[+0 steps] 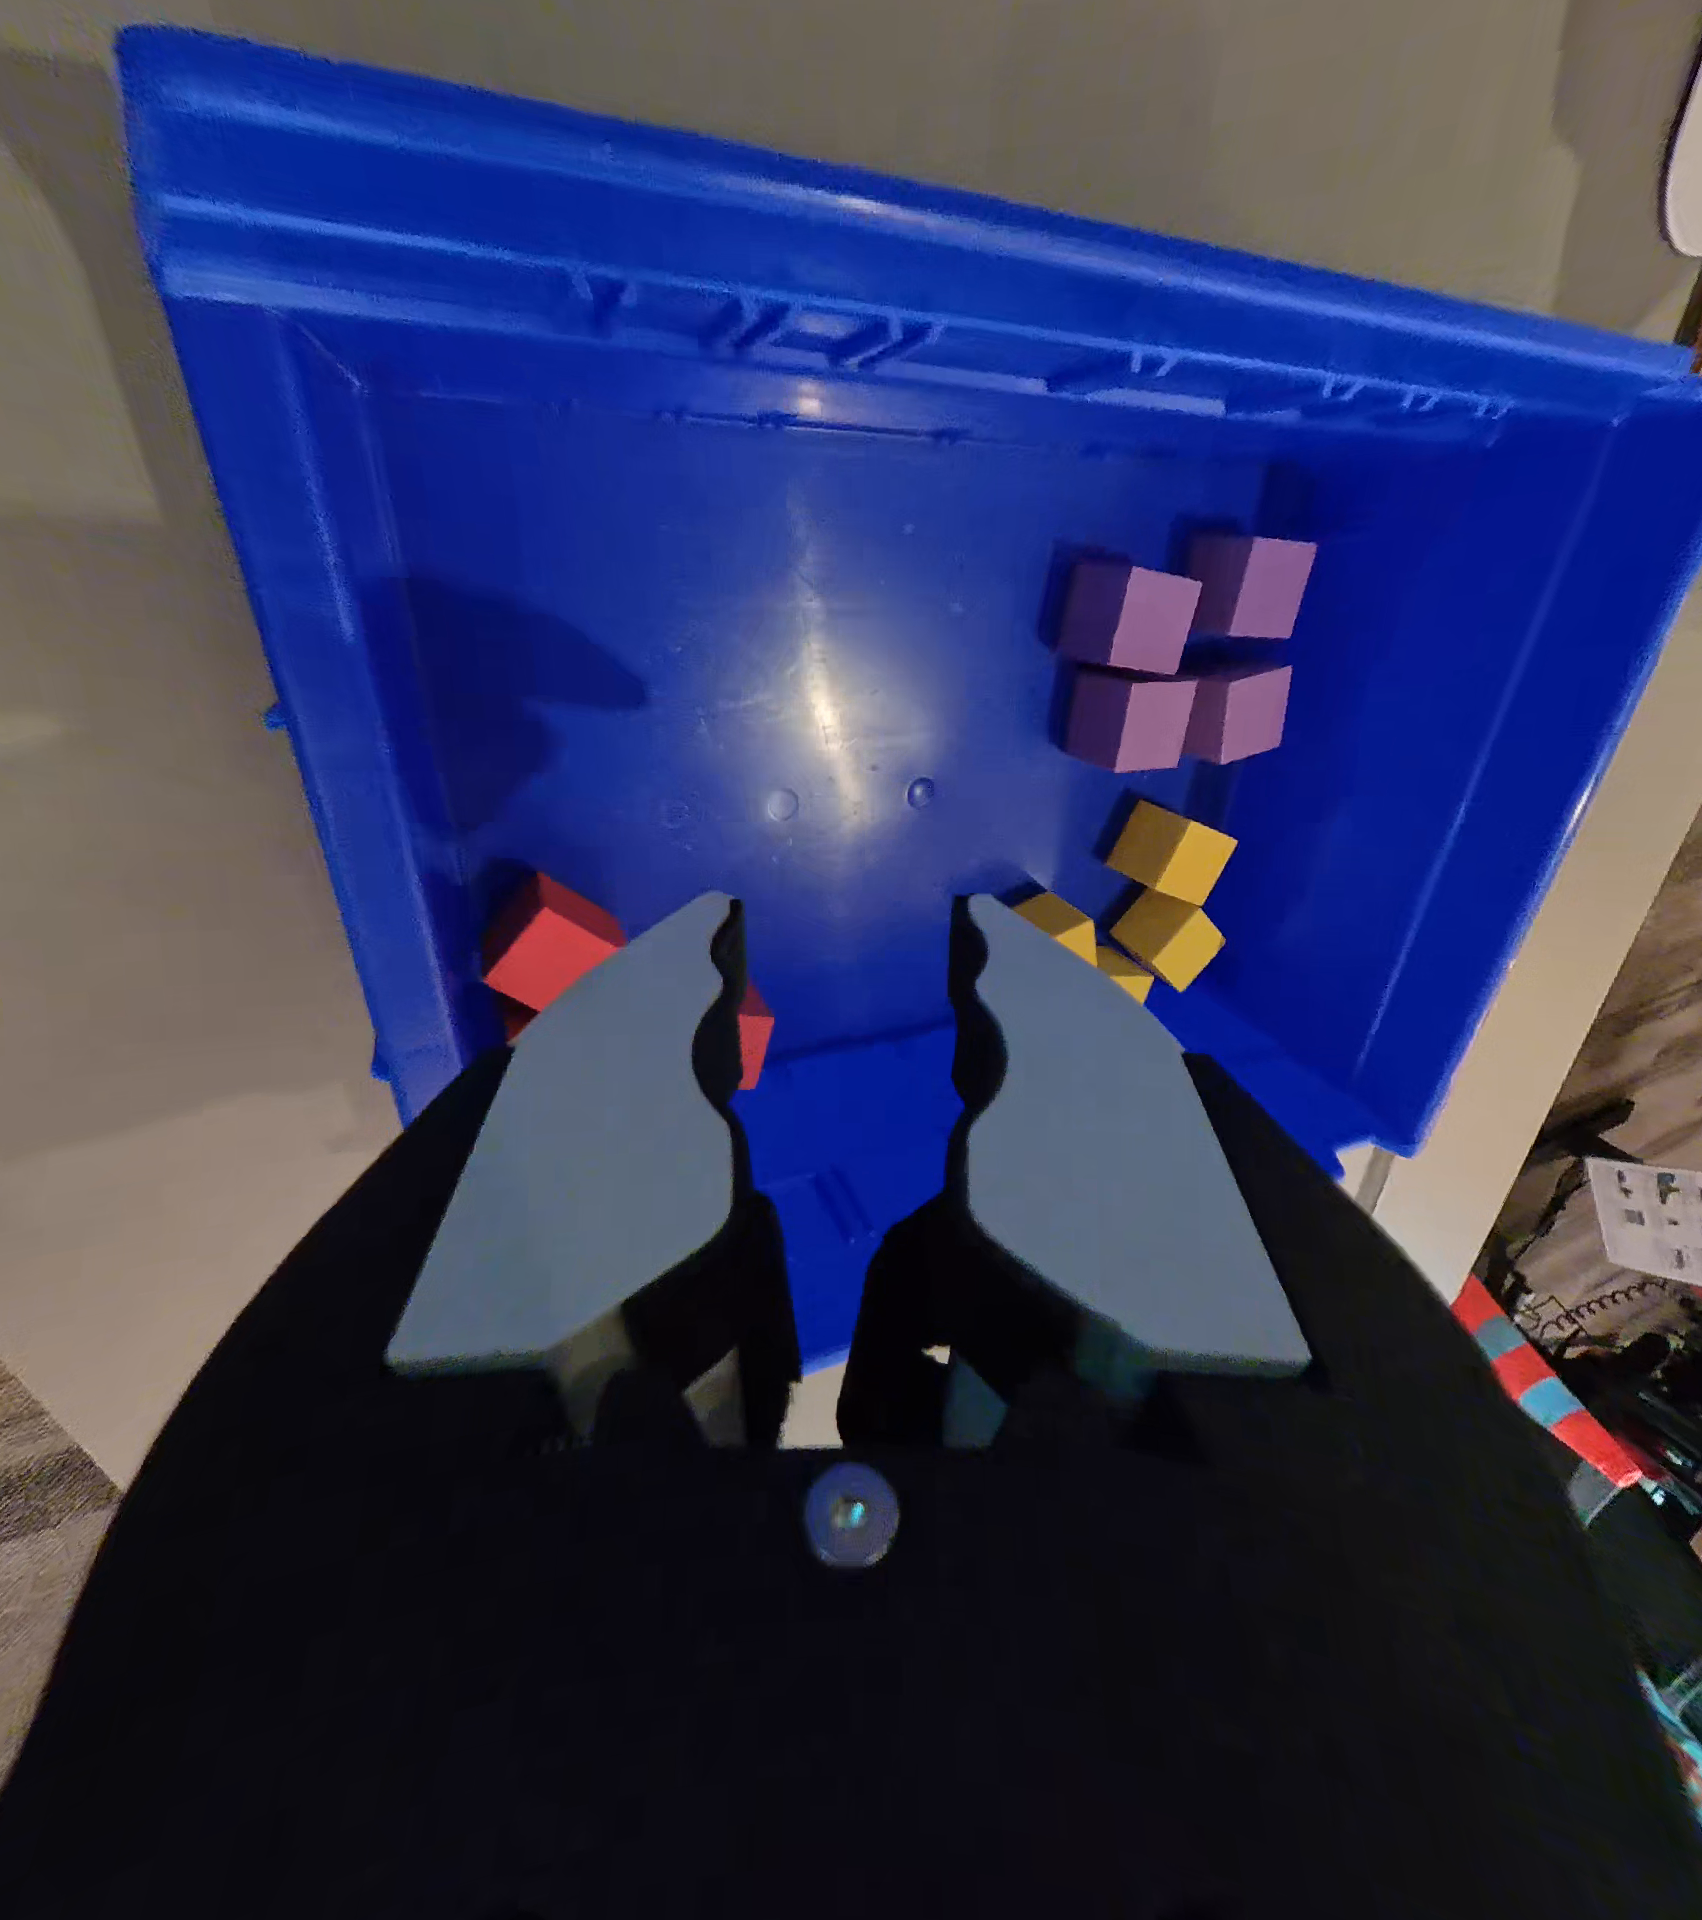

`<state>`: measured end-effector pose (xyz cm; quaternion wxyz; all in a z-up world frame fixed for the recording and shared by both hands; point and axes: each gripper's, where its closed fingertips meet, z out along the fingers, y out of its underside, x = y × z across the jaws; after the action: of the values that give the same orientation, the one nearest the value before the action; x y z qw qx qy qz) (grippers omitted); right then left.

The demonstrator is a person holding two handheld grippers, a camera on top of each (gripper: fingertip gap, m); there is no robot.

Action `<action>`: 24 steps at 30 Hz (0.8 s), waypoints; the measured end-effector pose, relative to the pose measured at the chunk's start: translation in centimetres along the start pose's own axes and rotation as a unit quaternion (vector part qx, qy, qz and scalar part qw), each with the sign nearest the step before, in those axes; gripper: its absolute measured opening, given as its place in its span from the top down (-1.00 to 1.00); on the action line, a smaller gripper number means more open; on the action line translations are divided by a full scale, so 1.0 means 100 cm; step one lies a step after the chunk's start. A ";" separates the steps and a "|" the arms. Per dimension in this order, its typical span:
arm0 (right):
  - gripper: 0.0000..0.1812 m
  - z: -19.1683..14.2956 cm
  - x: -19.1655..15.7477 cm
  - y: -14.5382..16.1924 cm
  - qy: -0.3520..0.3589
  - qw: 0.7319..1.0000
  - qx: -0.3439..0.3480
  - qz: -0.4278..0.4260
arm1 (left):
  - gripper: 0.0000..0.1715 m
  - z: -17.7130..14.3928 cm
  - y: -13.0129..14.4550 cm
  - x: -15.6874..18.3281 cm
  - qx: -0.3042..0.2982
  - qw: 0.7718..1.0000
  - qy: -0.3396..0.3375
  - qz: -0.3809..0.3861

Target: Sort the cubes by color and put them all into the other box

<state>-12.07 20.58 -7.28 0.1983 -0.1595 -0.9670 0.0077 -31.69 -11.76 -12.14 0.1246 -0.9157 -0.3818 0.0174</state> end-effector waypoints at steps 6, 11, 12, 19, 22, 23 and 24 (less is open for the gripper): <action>0.61 -0.002 0.001 0.000 0.006 1.000 0.028 0.007 | 0.43 0.025 -0.001 -0.012 -0.036 0.999 -0.012 -0.010; 0.62 0.000 -0.001 -0.004 0.009 0.999 0.034 0.001 | 0.43 0.038 -0.001 -0.013 -0.049 0.999 -0.004 -0.013; 0.62 0.000 -0.001 -0.006 0.010 0.999 0.036 -0.001 | 0.43 0.041 0.000 -0.014 -0.052 0.999 -0.004 -0.014; 0.63 -0.007 -0.005 -0.023 0.018 0.998 0.058 -0.017 | 0.61 0.037 0.003 -0.015 -0.059 0.998 0.009 -0.011; 0.63 -0.010 -0.004 -0.032 0.029 0.997 0.069 -0.024 | 0.62 0.021 -0.002 -0.001 -0.015 0.998 0.059 -0.017; 0.63 -0.012 -0.003 -0.039 0.036 0.995 0.083 -0.030 | 0.63 0.010 -0.005 0.012 0.015 0.994 0.105 -0.021; 0.63 -0.014 -0.003 -0.050 0.043 0.993 0.106 -0.036 | 0.63 -0.004 -0.010 0.026 0.051 0.985 0.161 -0.026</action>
<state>-12.78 15.70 -5.69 0.2553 -0.1024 -0.9566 0.0960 -30.46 -9.34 -11.35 0.2315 -0.8887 -0.3790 -0.1141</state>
